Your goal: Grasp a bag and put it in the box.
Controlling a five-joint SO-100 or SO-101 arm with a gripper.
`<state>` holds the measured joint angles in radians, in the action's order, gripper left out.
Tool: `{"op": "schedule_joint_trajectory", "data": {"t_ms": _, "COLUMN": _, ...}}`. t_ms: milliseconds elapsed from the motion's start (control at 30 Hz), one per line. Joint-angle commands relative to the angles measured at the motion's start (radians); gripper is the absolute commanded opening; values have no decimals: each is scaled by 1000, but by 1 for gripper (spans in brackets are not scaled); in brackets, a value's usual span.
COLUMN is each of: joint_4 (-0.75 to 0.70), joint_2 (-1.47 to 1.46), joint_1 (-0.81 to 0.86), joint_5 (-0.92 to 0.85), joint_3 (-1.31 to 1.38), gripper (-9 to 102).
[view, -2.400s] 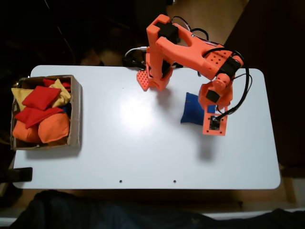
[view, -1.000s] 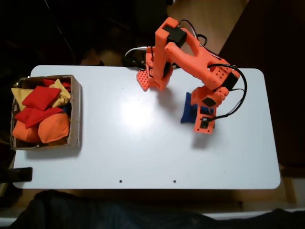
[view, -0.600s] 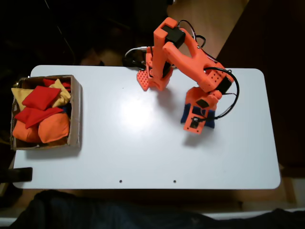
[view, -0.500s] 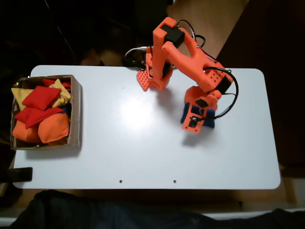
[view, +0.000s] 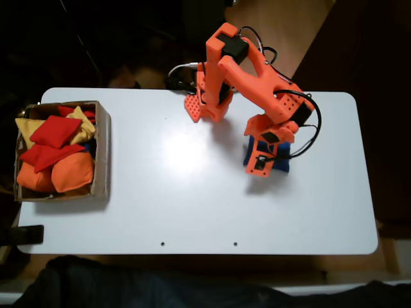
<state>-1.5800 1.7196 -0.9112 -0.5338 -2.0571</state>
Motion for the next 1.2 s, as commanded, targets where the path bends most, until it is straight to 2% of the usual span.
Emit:
{"op": "schedule_joint_trajectory", "data": {"t_ms": 0, "joint_4": 29, "joint_2": -5, "joint_1": 8, "joint_5": -14, "joint_3": 29, "gripper": 98}}
{"op": "schedule_joint_trajectory", "data": {"t_ms": 400, "joint_4": 176, "joint_2": -101, "joint_1": 5, "joint_5": -29, "joint_3": 31, "gripper": 98}}
{"op": "schedule_joint_trajectory", "data": {"t_ms": 1033, "joint_4": 252, "joint_2": -163, "joint_1": 18, "joint_5": -17, "joint_3": -9, "gripper": 97}}
{"op": "schedule_joint_trajectory", "data": {"t_ms": 1167, "joint_4": 268, "joint_2": -163, "joint_1": 25, "joint_5": -28, "joint_3": -29, "gripper": 90}}
